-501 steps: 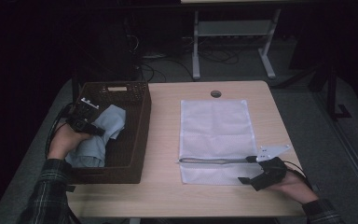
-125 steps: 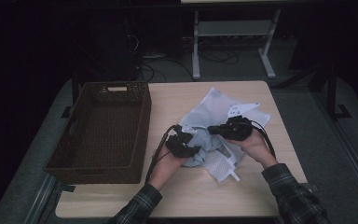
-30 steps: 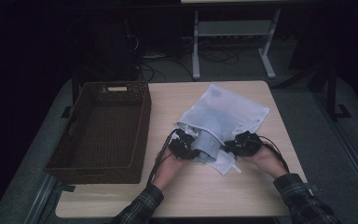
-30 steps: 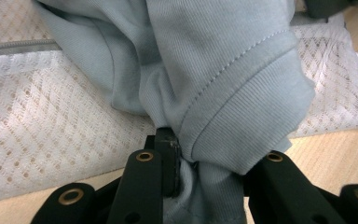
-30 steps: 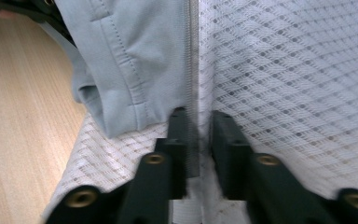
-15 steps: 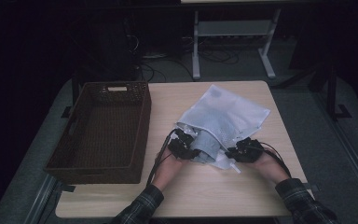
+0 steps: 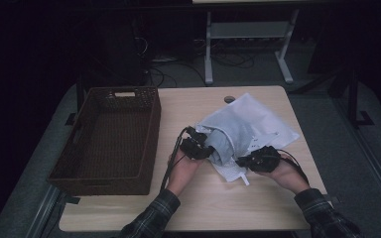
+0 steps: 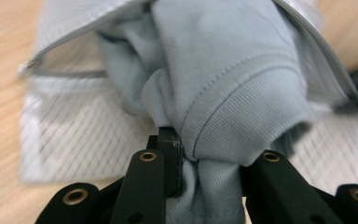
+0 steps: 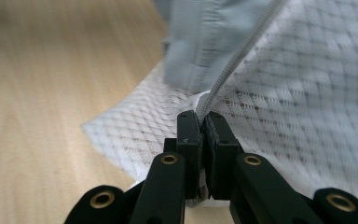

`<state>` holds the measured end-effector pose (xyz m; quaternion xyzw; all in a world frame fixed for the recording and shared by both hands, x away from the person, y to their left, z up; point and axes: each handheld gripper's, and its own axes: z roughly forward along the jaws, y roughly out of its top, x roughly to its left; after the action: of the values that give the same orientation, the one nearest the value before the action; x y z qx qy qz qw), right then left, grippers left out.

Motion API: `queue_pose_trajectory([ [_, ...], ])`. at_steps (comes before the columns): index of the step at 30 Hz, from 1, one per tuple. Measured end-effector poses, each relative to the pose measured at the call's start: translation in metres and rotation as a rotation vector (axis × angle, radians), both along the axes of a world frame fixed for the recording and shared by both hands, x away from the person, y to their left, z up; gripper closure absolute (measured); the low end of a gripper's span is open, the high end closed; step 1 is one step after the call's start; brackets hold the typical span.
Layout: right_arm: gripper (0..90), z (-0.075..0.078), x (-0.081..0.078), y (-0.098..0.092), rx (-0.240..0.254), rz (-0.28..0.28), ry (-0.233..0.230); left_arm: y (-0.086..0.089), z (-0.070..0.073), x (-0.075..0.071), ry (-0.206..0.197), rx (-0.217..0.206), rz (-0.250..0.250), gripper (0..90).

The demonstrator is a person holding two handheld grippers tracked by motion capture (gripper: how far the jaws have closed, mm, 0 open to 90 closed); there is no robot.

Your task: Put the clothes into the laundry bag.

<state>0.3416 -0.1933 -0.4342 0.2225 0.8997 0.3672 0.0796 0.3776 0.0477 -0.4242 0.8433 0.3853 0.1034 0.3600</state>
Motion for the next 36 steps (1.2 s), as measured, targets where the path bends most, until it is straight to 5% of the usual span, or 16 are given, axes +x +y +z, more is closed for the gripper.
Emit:
queue_pose_trajectory([
  [5, 85.1, 0.000, 0.000, -0.002, 0.003, 0.017, 0.012, -0.004, -0.003, 0.005, 0.005, -0.006, 0.020, 73.6],
  [13, 82.4, -0.002, 0.003, -0.003, -0.024, 0.023, 0.005, 0.006, -0.004, -0.009, 0.017, 0.004, 0.017, 73.5],
  [17, 69.7, 0.006, 0.006, -0.007, 0.042, -0.015, -0.001, 0.007, -0.007, -0.017, 0.033, 0.006, -0.005, 73.4],
  [22, 65.5, 0.027, 0.018, -0.002, 0.138, -0.086, -0.057, 0.004, -0.009, -0.020, 0.034, 0.008, -0.015, 73.3],
  [26, 68.8, 0.034, 0.034, 0.011, 0.156, -0.128, -0.075, 0.004, -0.009, -0.020, 0.034, 0.003, -0.017, 73.3],
  [31, 70.9, 0.027, 0.047, 0.029, 0.115, -0.134, -0.050, 0.005, -0.010, -0.019, 0.031, 0.006, -0.018, 73.3],
  [36, 85.8, 0.024, 0.052, 0.030, 0.103, -0.162, -0.046, 0.006, -0.010, -0.018, 0.032, 0.007, -0.020, 73.4],
])
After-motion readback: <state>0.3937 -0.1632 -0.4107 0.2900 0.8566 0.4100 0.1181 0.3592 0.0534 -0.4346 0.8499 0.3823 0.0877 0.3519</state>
